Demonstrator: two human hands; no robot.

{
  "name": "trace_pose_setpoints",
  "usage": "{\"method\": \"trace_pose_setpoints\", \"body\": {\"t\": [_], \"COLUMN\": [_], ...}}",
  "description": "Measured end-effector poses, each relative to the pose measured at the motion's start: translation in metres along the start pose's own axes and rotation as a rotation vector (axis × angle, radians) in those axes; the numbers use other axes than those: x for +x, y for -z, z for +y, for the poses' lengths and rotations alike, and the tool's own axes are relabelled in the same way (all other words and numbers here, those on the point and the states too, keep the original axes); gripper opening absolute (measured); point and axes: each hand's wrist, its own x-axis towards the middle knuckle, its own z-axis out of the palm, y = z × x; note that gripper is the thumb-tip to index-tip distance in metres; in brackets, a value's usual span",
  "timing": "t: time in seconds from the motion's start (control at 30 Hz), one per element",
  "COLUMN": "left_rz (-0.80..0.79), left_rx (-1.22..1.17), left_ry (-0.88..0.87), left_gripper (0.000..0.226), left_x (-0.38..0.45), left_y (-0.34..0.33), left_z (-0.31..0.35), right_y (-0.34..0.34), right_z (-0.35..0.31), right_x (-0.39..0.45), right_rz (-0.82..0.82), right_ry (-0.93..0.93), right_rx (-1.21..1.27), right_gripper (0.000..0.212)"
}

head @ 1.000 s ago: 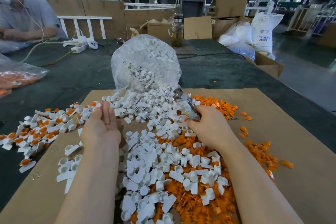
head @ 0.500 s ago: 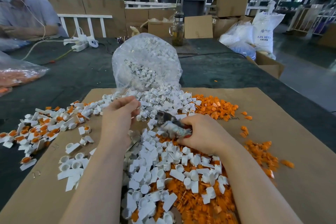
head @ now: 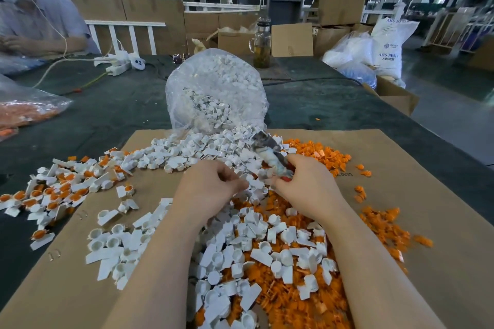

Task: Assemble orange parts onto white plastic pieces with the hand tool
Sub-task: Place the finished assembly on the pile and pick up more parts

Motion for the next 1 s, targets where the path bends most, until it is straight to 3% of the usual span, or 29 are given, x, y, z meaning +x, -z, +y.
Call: {"method": "trace_pose_setpoints", "body": {"t": [0.17, 0.27, 0.4, 0.57, 0.77, 1.0], "left_rz": [-0.074, -0.074, -0.042, 0.053, 0.026, 0.015], "left_rx": [0.136, 0.15, 0.14, -0.093, -0.478, -0.815], "left_ry": [-0.04, -0.074, -0.105, -0.088, 0.021, 0.161], "left_gripper": [0.016, 0.02, 0.016, 0.015, 0.007, 0.009], "left_x": [0.001, 0.0, -0.002, -0.003, -0.008, -0.009], "left_y": [-0.003, -0.004, -0.009, -0.009, -0.009, -0.008], "left_z": [0.001, 0.001, 0.001, 0.009, 0.019, 0.023], "right_y": [0.002, 0.002, 0.0, 0.0, -0.001, 0.002], "right_z": [-0.001, -0.002, -0.003, -0.005, -0.006, -0.008], "right_x": [-0.001, 0.0, 0.0, -0.001, 0.002, 0.0], "right_rz": [0.097, 0.07, 0.023, 0.119, 0.255, 0.291], "right_ry": [-0.029, -0.041, -0.048, -0.01, 0.019, 0.018], "right_rx": [0.17, 0.249, 0.336, 0.358, 0.334, 0.453], "right_gripper": [0.021, 0.009, 0.012, 0.014, 0.014, 0.011]}}
